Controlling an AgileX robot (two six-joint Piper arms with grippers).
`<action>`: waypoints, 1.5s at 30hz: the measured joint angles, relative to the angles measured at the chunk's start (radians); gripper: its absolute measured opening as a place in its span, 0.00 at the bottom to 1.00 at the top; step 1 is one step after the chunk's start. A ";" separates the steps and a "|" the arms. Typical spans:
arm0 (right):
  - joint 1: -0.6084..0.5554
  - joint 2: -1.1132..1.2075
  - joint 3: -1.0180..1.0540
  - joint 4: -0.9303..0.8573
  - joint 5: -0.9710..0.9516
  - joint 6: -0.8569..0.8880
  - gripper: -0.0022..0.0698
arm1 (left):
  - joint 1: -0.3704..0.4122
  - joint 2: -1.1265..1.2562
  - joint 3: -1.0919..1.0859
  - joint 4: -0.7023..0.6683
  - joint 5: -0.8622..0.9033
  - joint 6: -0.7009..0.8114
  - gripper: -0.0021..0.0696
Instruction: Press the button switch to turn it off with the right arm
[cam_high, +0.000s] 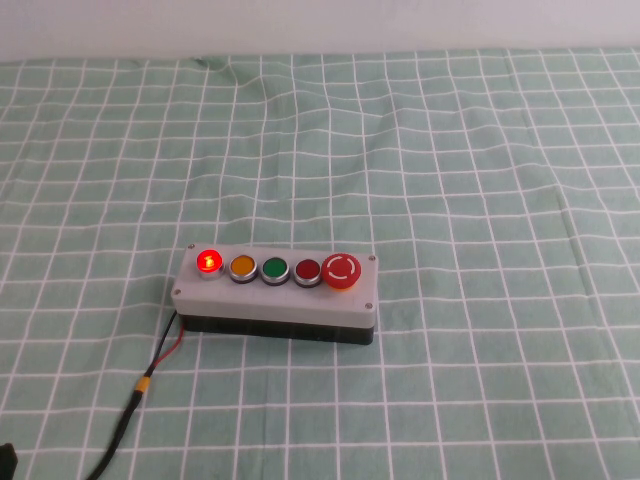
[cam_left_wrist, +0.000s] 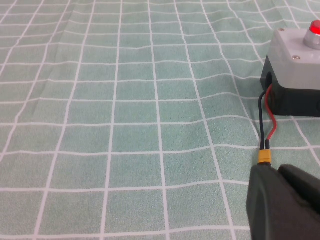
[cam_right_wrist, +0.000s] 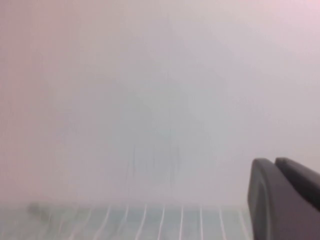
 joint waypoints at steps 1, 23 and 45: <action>0.000 0.000 0.000 0.000 -0.082 0.000 0.01 | 0.000 0.000 0.000 0.000 0.000 0.000 0.02; 0.000 -0.005 -0.003 0.033 -0.777 0.000 0.01 | 0.000 0.000 0.000 0.000 0.000 0.000 0.02; -0.002 0.259 -0.808 0.114 0.481 0.000 0.01 | 0.000 0.000 0.000 0.000 0.000 0.000 0.02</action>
